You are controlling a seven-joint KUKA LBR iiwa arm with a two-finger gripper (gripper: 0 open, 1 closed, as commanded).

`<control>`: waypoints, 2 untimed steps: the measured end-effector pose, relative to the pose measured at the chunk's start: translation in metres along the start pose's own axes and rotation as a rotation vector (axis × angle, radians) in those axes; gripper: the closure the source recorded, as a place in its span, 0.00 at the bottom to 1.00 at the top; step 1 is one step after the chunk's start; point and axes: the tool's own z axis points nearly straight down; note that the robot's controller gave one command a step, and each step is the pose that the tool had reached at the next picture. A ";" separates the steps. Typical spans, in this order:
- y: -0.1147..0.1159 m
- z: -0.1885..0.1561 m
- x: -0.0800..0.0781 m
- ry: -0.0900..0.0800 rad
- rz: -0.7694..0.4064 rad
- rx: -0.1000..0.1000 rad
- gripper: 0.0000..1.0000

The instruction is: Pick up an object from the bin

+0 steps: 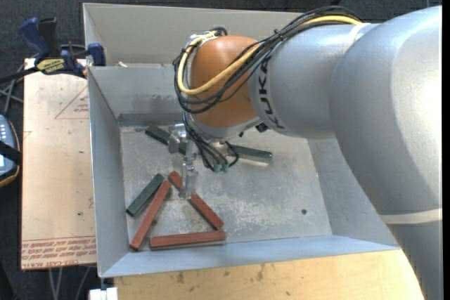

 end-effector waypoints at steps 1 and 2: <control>0.005 0.032 0.042 0.010 -0.065 0.003 0.00; 0.052 0.043 0.036 0.002 0.055 0.002 1.00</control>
Offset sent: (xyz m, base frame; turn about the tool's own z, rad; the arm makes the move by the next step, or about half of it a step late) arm -0.0423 0.0474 -0.0443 0.0545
